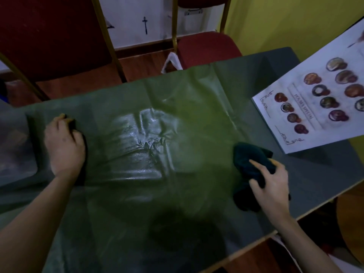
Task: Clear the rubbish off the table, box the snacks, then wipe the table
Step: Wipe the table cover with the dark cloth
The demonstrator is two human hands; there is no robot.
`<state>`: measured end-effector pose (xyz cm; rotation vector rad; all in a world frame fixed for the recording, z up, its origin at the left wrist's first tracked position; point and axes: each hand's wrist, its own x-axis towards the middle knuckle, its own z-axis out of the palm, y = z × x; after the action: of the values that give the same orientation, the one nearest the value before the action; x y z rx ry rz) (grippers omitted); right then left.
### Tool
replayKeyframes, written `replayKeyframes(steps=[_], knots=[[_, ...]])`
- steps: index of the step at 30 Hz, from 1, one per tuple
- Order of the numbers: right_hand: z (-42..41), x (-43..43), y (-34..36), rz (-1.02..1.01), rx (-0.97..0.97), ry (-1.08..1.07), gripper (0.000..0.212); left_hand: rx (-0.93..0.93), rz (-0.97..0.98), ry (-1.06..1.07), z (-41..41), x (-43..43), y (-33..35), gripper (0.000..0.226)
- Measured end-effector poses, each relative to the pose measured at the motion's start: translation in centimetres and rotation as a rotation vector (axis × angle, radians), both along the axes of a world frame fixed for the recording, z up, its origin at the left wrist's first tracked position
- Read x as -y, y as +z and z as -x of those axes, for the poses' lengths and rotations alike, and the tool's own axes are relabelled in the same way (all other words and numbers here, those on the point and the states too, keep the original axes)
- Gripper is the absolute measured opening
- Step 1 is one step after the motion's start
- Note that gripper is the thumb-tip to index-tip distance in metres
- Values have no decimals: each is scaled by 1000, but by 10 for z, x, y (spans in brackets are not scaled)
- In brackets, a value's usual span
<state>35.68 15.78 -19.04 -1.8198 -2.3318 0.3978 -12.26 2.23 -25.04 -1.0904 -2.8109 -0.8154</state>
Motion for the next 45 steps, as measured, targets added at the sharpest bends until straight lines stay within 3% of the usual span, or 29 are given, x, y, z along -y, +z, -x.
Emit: replayKeyframes(steps=[4, 8, 10, 13, 19, 25, 32, 36, 41, 43, 45], knots=[[58, 11, 10, -25, -174, 68, 44, -15, 13, -11, -2, 0, 4, 33], [163, 49, 18, 43, -310, 394, 49, -12, 25, -5, -4, -3, 7, 32], [210, 73, 14, 85, -276, 608, 51, -18, 26, -13, -4, -3, 8, 32], [234, 97, 4, 152, -58, 812, 52, -21, 24, -22, -5, 0, 9, 31], [146, 59, 2, 70, -46, 654, 60, -28, 34, -23, -4, 1, 9, 30], [0, 40, -2, 52, 30, 179, 67, -41, 34, -22, -4, 2, 8, 29], [13, 45, 5, 29, -53, 7, 54, -101, 266, -85, -4, -3, 15, 28], [48, 58, 11, 87, -192, 132, 54, -36, 402, -59, -10, -7, 34, 33], [106, 70, 8, 229, -141, 596, 55, 129, 327, -128, -71, 5, 55, 27], [108, 71, 7, 212, -65, 699, 65, 209, 224, -197, -119, 16, 61, 32], [99, 76, 2, 166, 14, 592, 92, 288, 149, -311, -165, 27, 63, 35]])
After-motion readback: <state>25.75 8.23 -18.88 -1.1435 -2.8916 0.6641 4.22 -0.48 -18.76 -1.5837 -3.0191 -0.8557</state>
